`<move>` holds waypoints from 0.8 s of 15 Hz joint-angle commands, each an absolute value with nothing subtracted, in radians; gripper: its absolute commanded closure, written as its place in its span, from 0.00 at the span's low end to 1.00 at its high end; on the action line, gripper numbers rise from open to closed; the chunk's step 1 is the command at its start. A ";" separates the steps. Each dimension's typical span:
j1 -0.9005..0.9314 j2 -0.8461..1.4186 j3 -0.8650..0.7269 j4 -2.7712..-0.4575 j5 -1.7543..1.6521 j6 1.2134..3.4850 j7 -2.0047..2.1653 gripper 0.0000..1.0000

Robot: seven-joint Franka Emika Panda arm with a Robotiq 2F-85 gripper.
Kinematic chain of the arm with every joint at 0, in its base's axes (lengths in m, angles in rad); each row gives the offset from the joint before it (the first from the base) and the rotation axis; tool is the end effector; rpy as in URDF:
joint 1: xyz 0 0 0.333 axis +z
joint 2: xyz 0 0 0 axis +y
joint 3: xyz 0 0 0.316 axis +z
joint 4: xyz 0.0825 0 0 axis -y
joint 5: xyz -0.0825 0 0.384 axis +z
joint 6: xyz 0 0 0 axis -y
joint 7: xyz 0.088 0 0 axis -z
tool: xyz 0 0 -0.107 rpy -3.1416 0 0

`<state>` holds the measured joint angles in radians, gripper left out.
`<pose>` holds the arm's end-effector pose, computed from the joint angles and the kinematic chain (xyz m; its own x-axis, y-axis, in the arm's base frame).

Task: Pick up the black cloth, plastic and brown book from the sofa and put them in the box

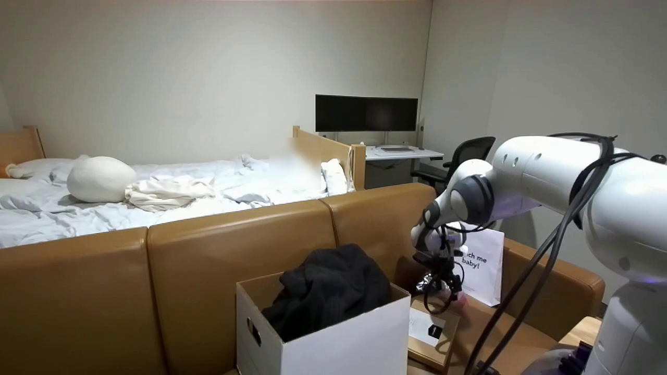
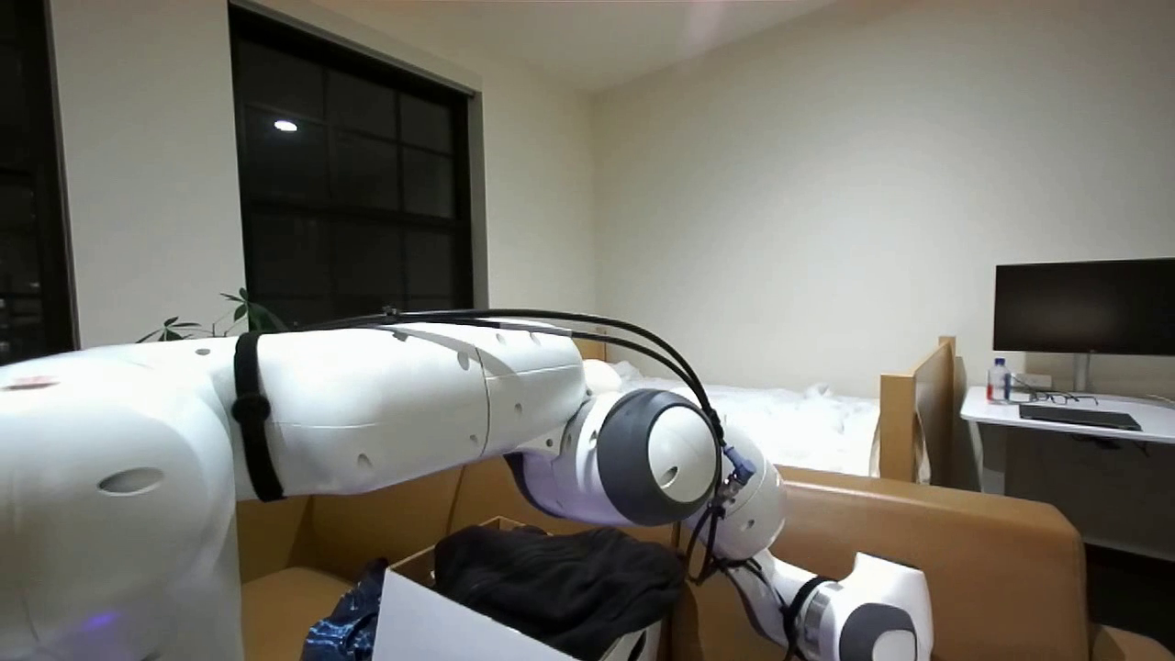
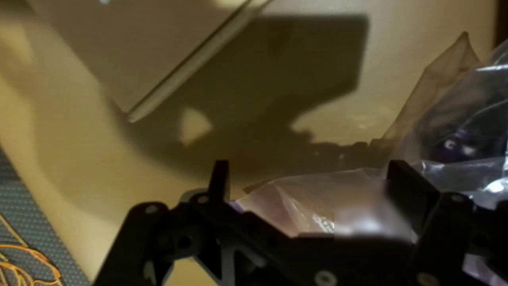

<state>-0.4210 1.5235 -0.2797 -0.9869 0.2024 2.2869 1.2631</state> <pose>0.5627 -0.3935 -0.1019 -0.2902 -0.9524 0.0932 -0.9266 0.3040 0.2211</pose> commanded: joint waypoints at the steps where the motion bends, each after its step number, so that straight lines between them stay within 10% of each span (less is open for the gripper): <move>1: -0.425 1.532 -0.289 -1.010 0.196 2.512 1.325 0.00; 12: -0.383 1.525 -0.384 -1.135 0.296 3.140 1.550 0.00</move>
